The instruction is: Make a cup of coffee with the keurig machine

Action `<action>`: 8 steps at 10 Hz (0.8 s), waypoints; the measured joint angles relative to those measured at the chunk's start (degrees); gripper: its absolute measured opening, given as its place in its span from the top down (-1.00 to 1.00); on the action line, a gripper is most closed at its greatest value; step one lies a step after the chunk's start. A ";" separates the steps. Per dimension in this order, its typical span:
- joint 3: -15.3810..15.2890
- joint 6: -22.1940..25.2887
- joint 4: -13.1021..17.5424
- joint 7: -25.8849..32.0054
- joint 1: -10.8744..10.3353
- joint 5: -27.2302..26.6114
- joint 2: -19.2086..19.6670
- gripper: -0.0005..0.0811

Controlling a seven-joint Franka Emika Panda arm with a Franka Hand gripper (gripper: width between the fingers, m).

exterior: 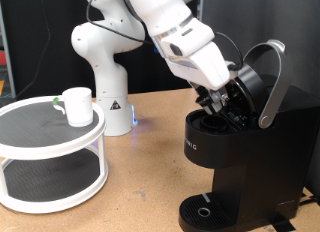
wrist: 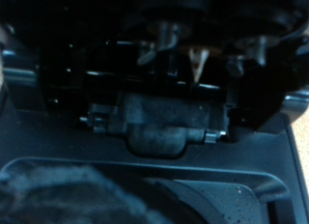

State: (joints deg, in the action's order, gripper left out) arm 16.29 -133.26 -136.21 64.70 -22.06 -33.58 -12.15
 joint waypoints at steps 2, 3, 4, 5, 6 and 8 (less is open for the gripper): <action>-0.86 -1.22 -0.03 0.00 -0.02 -0.03 1.26 -0.18; -1.12 -2.01 0.12 0.00 -0.02 -0.04 1.75 -0.18; -1.20 -2.19 0.27 0.00 -0.01 0.06 2.04 -0.18; -1.20 -2.19 0.44 -0.08 0.00 0.46 2.31 -0.18; -1.20 -2.19 0.75 -0.38 0.09 0.93 2.73 -0.18; -1.20 -2.18 0.95 -0.74 0.25 2.06 3.06 -0.18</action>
State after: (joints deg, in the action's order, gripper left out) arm 15.09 -135.44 -135.26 63.96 -21.81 -31.52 -9.09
